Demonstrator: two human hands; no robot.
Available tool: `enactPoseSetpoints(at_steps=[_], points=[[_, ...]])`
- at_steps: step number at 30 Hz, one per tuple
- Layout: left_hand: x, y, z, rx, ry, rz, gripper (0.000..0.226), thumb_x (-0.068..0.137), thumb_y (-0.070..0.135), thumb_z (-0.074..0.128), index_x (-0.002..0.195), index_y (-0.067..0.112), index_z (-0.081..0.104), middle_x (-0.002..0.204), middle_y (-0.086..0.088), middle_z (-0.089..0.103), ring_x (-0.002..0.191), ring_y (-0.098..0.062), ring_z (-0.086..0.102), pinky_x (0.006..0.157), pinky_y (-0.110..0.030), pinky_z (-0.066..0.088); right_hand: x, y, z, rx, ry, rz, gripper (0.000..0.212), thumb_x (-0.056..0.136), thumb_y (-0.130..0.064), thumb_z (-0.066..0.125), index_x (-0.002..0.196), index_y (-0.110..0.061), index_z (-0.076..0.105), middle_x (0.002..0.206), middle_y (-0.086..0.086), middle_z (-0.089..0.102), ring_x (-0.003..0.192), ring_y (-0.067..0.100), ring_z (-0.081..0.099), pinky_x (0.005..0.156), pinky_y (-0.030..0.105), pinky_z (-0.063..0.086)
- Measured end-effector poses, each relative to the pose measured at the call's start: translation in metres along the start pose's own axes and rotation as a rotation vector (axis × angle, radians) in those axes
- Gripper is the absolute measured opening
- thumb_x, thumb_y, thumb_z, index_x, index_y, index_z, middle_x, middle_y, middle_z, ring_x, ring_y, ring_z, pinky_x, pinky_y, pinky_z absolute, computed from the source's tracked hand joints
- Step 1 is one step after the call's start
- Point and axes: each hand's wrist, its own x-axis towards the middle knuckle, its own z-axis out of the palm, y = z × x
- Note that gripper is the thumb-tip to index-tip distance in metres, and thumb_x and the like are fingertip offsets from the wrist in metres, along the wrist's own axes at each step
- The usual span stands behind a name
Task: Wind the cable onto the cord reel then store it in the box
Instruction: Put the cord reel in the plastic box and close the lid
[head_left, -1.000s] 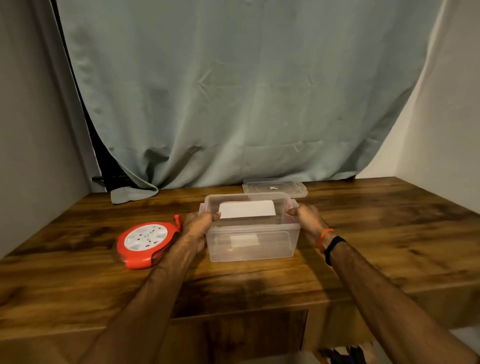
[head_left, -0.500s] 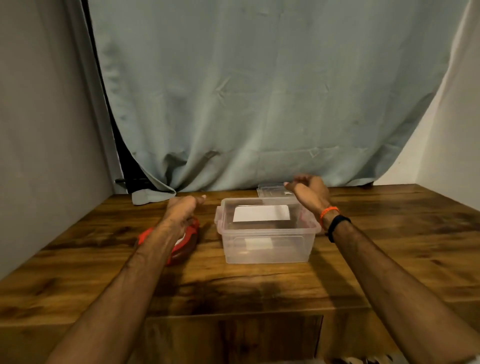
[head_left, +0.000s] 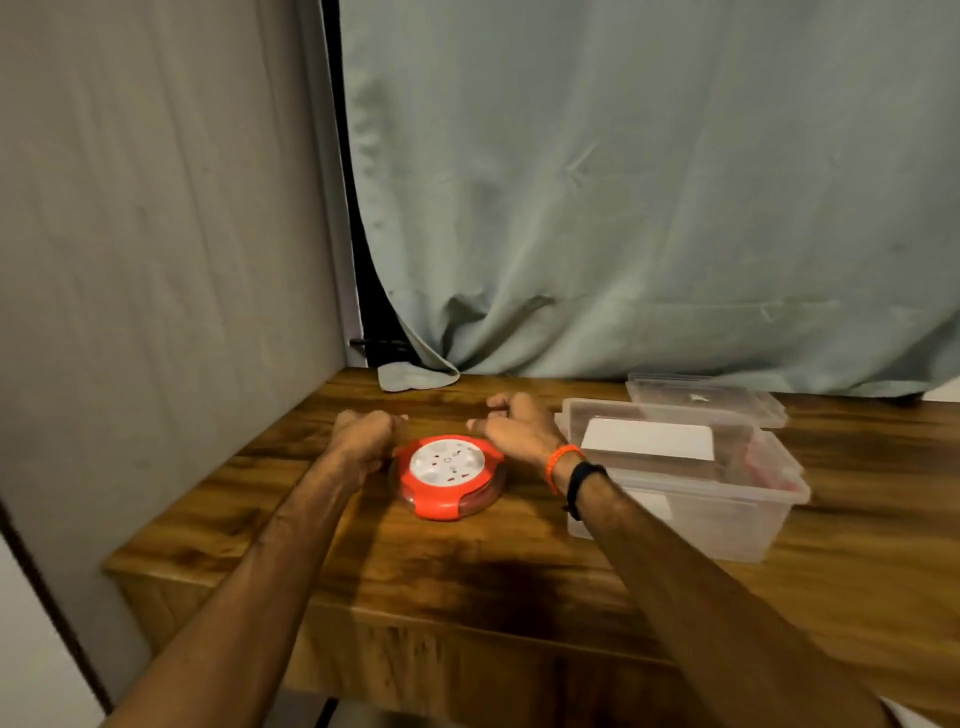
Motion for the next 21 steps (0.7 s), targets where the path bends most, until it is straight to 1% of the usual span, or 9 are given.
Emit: enactPoseSetpoints(at_steps=[2,4,5,8,11,14,17,18,21], points=[[0.004,-0.009,-0.002,0.048,-0.019,-0.033,0.051,0.087,0.011,0.071,0.13,0.003,0.044,0.102,-0.017,0.061,0.087,-0.028,0.057,0.072,-0.035,0.046,0.001,0.004,0.013,-0.119,-0.021,0.053,0.054,0.083,-0.034,0.066,0.13,-0.012,0.054,0.124,0.007,0.063,0.117,0.024,0.056,0.093,0.029,0.044],[0.009,-0.017,0.001,0.109,-0.047,-0.066,0.05,0.084,0.008,0.071,0.129,0.0,0.05,0.097,-0.018,0.062,0.08,-0.027,0.058,0.068,-0.033,0.048,0.004,0.012,0.023,-0.193,-0.028,0.116,0.052,0.084,-0.034,0.062,0.129,-0.009,0.054,0.13,0.011,0.06,0.118,0.028,0.055,0.084,0.028,0.042],[0.01,-0.02,0.003,0.132,-0.064,-0.08,0.05,0.083,0.006,0.07,0.129,-0.001,0.054,0.099,-0.019,0.064,0.08,-0.029,0.06,0.068,-0.032,0.05,0.006,0.016,0.026,-0.224,-0.024,0.145,0.055,0.084,-0.035,0.062,0.131,-0.009,0.053,0.133,0.012,0.058,0.12,0.029,0.054,0.085,0.028,0.043],[0.014,-0.025,0.009,0.178,-0.069,-0.103,0.057,0.081,0.006,0.074,0.133,0.0,0.052,0.124,-0.024,0.064,0.106,-0.037,0.064,0.075,-0.038,0.054,0.011,0.028,0.034,-0.187,-0.039,0.221,0.072,0.084,-0.035,0.061,0.148,-0.017,0.034,0.142,0.01,0.051,0.127,0.028,0.051,0.099,0.03,0.045],[0.019,-0.029,0.016,0.188,-0.041,-0.081,0.059,0.082,0.005,0.075,0.133,0.002,0.045,0.125,-0.022,0.061,0.1,-0.033,0.061,0.07,-0.035,0.054,0.016,0.037,0.038,-0.081,-0.017,0.264,0.072,0.081,-0.033,0.066,0.147,-0.02,0.038,0.135,0.009,0.058,0.116,0.026,0.06,0.089,0.03,0.054],[0.022,-0.032,0.018,0.233,0.019,-0.064,0.058,0.082,0.002,0.076,0.13,0.001,0.044,0.124,-0.024,0.06,0.108,-0.037,0.064,0.083,-0.046,0.058,0.02,0.041,0.039,0.018,0.02,0.301,0.069,0.077,-0.029,0.069,0.141,-0.018,0.047,0.126,0.007,0.065,0.101,0.021,0.066,0.068,0.024,0.054],[0.023,-0.032,0.017,0.227,0.07,-0.052,0.049,0.079,-0.008,0.075,0.119,-0.001,0.047,0.12,-0.027,0.062,0.102,-0.036,0.065,0.081,-0.048,0.057,0.024,0.038,0.038,0.181,0.033,0.341,0.067,0.074,-0.019,0.069,0.139,-0.017,0.049,0.119,0.004,0.067,0.086,0.017,0.068,0.075,0.029,0.059],[0.023,-0.033,0.015,0.213,0.077,-0.054,0.051,0.078,-0.01,0.075,0.122,-0.005,0.048,0.119,-0.028,0.062,0.099,-0.035,0.064,0.08,-0.048,0.057,0.025,0.037,0.039,0.213,0.045,0.352,0.064,0.074,-0.018,0.071,0.135,-0.014,0.051,0.115,0.004,0.067,0.085,0.018,0.068,0.077,0.031,0.059],[0.025,-0.024,0.008,0.204,0.11,-0.025,0.059,0.079,-0.006,0.078,0.13,-0.006,0.047,0.123,-0.027,0.062,0.109,-0.037,0.064,0.085,-0.049,0.058,0.029,0.025,0.035,0.286,0.055,0.357,0.05,0.073,-0.021,0.076,0.117,-0.01,0.054,0.114,0.01,0.065,0.098,0.027,0.067,0.077,0.042,0.06]])
